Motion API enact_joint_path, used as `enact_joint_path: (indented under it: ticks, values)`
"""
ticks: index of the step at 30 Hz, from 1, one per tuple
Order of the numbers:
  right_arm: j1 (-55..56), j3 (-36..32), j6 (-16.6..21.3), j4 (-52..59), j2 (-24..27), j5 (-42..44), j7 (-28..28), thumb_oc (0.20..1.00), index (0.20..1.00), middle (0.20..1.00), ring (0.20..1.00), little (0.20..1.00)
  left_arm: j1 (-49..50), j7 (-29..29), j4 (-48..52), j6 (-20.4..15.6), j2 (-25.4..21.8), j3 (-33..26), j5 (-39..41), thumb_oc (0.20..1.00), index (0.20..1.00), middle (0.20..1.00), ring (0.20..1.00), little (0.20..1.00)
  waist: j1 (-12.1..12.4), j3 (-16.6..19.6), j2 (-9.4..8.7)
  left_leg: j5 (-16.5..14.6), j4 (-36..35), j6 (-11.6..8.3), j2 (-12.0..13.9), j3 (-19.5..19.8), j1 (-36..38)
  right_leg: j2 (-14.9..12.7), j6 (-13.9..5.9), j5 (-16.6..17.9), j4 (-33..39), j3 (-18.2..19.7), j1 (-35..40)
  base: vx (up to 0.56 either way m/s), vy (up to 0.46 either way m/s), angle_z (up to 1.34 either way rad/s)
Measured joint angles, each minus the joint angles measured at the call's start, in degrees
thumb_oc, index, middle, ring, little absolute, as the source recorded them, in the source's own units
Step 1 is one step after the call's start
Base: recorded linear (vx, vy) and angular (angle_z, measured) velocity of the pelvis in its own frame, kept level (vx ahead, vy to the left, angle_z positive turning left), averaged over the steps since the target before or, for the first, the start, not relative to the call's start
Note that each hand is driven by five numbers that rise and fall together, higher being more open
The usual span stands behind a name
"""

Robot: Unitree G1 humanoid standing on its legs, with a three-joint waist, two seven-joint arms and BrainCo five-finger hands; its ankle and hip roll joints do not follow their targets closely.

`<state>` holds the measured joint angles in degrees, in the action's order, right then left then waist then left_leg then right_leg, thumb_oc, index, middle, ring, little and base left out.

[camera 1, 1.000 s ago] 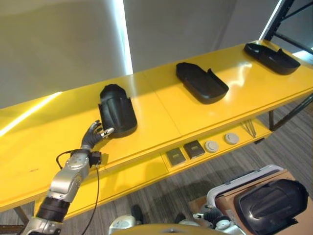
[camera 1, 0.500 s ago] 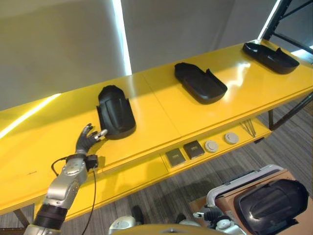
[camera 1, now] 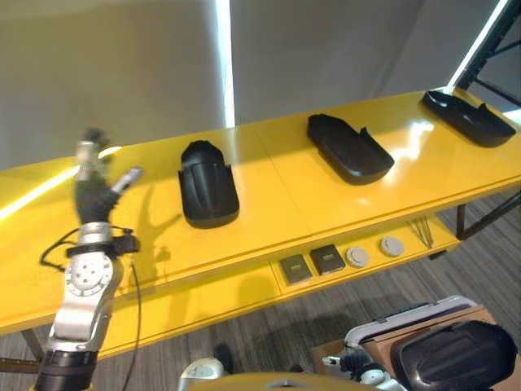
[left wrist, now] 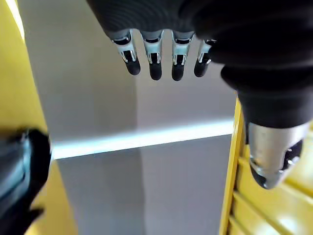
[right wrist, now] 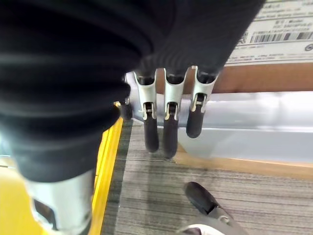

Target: Move parts from the plastic box to the shelf.

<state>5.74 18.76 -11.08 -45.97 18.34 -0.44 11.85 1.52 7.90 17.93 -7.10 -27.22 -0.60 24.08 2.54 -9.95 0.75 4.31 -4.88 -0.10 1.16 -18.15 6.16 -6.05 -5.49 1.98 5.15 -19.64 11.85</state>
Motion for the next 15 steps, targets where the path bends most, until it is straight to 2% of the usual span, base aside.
enact_joint_path:
  ticks: [1, 3, 6, 7, 11, 15]
  values:
    - [-0.2, 0.0, 0.3, -0.1, 0.0, -0.1, 0.0, 1.000, 1.000, 1.000, 1.000, 1.000, -0.1, -4.3, 0.2, 0.6, 0.0, 1.7, 1.9, 0.780, 0.780, 0.780, 0.780, 0.780, -0.4, 0.0, -0.02, 0.0, 0.0, -0.02, 0.0, -0.1, 0.0, 0.0, 0.00, 0.0, 0.0, 0.1, -0.1, 0.00, 0.036, -0.04]
    - [-0.6, -0.6, 0.9, -0.4, -0.1, -1.4, 0.0, 1.000, 1.000, 1.000, 1.000, 1.000, -0.1, -12.0, 1.2, 2.4, -0.1, 4.6, 4.9, 0.200, 0.200, 0.200, 0.200, 0.200, -0.8, 0.1, 0.09, 0.1, 0.0, -0.09, 0.0, -0.4, -0.1, -0.1, 0.00, 0.0, 0.0, 0.2, -0.3, 0.00, 0.036, -0.08]
    - [-0.8, -1.2, 1.5, -0.8, -0.2, -2.2, 0.0, 1.000, 1.000, 1.000, 1.000, 1.000, -0.1, -22.1, 2.0, 5.5, -1.4, 7.1, 9.7, 0.200, 0.200, 0.200, 0.200, 0.200, -1.7, 0.3, 0.48, 0.1, 0.0, -0.18, 0.0, -0.8, -0.1, -0.1, -0.11, 0.2, 0.0, 0.4, -0.5, 0.01, 0.048, -0.07]
    - [-1.0, -1.4, 2.1, -0.8, 0.0, -2.2, 0.0, 1.000, 1.000, 1.000, 1.000, 1.000, -0.1, -26.5, 2.0, 6.7, -3.6, 7.4, 11.3, 0.200, 0.200, 0.200, 0.200, 0.200, -2.2, 0.5, 0.86, 0.1, 0.0, -0.16, 0.1, -1.0, -0.1, -0.1, -0.11, 0.2, 0.0, 0.5, -0.7, 0.01, 0.044, -0.07]
    - [-1.1, -2.2, 2.5, -2.3, 0.6, -4.4, -0.1, 1.000, 1.000, 1.000, 1.000, 1.000, 0.3, -36.0, 2.0, 8.9, -7.0, 7.3, 15.1, 0.200, 0.200, 0.200, 0.200, 0.200, -2.3, 1.5, 2.49, -0.3, 0.0, -0.25, 0.1, -2.1, 0.1, -0.1, -0.21, 0.2, 0.0, 1.7, -1.0, 0.01, 0.052, -0.12]
    - [-0.9, -2.3, 2.7, -2.3, 2.0, -4.5, -0.6, 1.000, 1.000, 1.000, 1.000, 1.000, 2.8, -38.7, 1.7, 10.7, -7.2, 7.3, 15.8, 0.200, 0.200, 0.200, 0.200, 0.200, -2.4, 2.2, 3.59, -0.3, 0.0, -0.25, 0.1, -2.1, 0.0, -0.1, -0.31, 0.2, 0.0, 1.7, -1.1, 0.01, 0.037, -0.02]
